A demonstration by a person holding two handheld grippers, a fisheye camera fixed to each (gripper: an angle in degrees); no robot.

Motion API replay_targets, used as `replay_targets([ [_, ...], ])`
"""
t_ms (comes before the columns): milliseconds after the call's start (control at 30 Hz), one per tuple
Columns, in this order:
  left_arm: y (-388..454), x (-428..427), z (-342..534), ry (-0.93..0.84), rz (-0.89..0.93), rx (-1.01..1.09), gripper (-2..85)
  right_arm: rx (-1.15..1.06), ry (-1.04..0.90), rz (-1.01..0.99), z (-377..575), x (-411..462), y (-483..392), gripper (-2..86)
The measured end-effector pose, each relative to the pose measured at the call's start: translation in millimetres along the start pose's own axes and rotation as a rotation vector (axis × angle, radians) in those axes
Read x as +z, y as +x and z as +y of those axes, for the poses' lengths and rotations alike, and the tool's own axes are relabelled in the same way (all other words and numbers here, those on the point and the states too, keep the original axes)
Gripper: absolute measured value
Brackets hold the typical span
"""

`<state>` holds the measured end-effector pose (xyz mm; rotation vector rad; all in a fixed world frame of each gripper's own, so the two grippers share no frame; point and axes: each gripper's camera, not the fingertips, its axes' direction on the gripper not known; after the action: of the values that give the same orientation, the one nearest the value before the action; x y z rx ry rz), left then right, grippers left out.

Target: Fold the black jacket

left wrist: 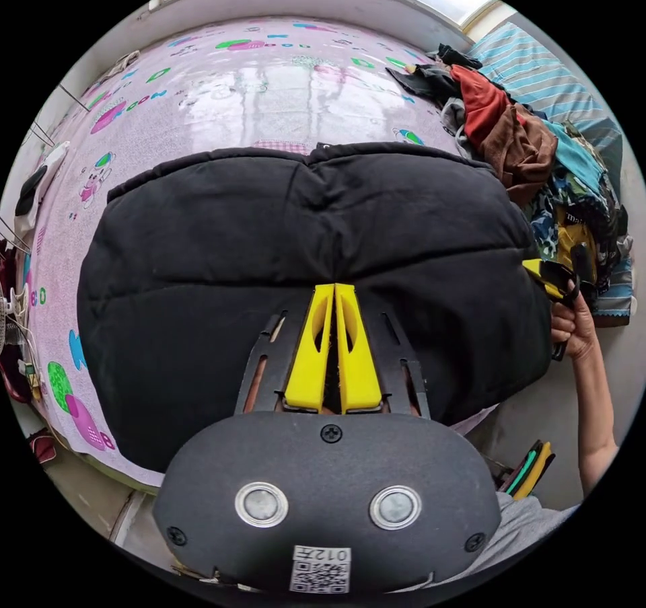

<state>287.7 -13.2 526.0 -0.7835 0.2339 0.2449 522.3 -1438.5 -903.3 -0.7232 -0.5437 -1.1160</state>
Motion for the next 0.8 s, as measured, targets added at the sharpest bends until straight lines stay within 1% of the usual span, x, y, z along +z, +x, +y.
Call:
replay_targets([
  [100, -7.9, 0.2, 0.1, -0.005, 0.006, 0.022, -0.2, -0.013, 0.003, 0.052, -1.7, 24.9, -7.0, 3.5],
  [167, -16.5, -10.4, 3.6, -0.004, 0.028, 0.000, -0.2, -0.017, 0.004, 0.077, -1.8, 42.7, -7.1, 3.2],
  [267, -23.0, -43.7, 30.8, 0.042, 0.096, 0.029, -0.2, -0.029, 0.004, 0.095, 0.6, 64.6, -3.0, 3.0],
  [367, -19.5, -64.0, 69.8, 0.091, 0.061, 0.102, -0.2, -0.034, 0.006, 0.109, 4.1, 87.0, 6.8, 3.0],
  [433, -20.5, -55.0, 86.0, 0.063, 0.061, 0.109, -0.2, -0.034, 0.010, 0.111, 6.4, 99.5, 14.5, 3.0],
  [500, -23.1, -26.1, 97.8, 0.001, 0.055, 0.107, -0.2, -0.037, 0.010, 0.109, 9.3, 112.1, 21.7, 3.0],
  [600, -35.2, -4.2, 99.9, -0.003, 0.066, 0.070, -0.2, -0.050, 0.008, 0.108, 18.5, 134.9, 28.2, 2.9],
  [733, -47.2, 0.7, 98.9, -0.017, 0.093, 0.087, -0.2, -0.089, 0.016, 0.125, 33.4, 163.2, 27.9, 2.8],
  [800, -57.2, -16.5, 105.9, -0.006, 0.126, 0.073, -0.2, -0.098, 0.023, 0.137, 39.2, 172.7, 30.3, 2.7],
])
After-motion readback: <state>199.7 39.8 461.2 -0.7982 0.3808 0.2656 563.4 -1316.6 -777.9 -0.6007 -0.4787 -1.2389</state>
